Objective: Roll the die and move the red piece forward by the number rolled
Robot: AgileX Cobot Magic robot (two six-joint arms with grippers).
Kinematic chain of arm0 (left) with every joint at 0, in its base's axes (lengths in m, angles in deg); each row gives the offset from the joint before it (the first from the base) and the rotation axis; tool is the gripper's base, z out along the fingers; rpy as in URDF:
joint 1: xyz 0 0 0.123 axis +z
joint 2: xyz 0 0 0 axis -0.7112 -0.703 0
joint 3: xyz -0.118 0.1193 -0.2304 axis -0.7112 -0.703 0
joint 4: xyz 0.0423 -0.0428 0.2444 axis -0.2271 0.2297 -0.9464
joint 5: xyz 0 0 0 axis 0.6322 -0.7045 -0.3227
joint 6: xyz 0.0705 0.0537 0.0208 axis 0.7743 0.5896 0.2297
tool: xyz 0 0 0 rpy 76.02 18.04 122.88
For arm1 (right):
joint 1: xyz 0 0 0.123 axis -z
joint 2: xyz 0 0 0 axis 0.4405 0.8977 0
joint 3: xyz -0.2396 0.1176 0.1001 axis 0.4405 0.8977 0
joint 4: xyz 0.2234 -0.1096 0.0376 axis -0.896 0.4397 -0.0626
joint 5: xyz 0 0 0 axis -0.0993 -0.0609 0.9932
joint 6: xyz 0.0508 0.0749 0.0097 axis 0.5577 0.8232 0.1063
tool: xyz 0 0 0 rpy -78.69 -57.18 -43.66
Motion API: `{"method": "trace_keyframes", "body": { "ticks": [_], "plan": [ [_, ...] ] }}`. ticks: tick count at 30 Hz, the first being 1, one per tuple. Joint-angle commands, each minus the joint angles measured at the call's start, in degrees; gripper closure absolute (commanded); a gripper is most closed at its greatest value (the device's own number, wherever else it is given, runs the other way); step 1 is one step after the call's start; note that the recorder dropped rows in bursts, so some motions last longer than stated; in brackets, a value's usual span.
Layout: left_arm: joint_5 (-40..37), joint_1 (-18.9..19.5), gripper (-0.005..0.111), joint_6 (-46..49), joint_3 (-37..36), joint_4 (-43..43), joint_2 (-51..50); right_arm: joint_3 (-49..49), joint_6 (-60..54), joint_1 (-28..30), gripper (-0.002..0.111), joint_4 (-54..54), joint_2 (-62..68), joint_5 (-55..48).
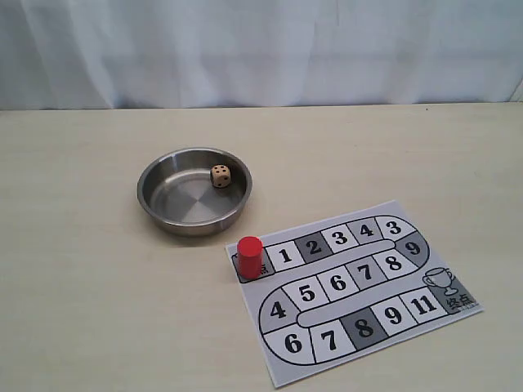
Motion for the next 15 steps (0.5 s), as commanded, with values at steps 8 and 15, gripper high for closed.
{"method": "trace_keyframes", "body": {
  "ticks": [8, 15],
  "plan": [
    [0.65, -0.01, 0.107, -0.12, 0.30, 0.07, 0.06, 0.18, 0.05, 0.18, 0.104, 0.38, -0.27, 0.42],
    [0.55, -0.01, 0.107, -0.12, 0.30, 0.07, 0.06, 0.18, 0.48, 0.18, 0.104, -7.84, -0.27, 10.58]
  ]
}}
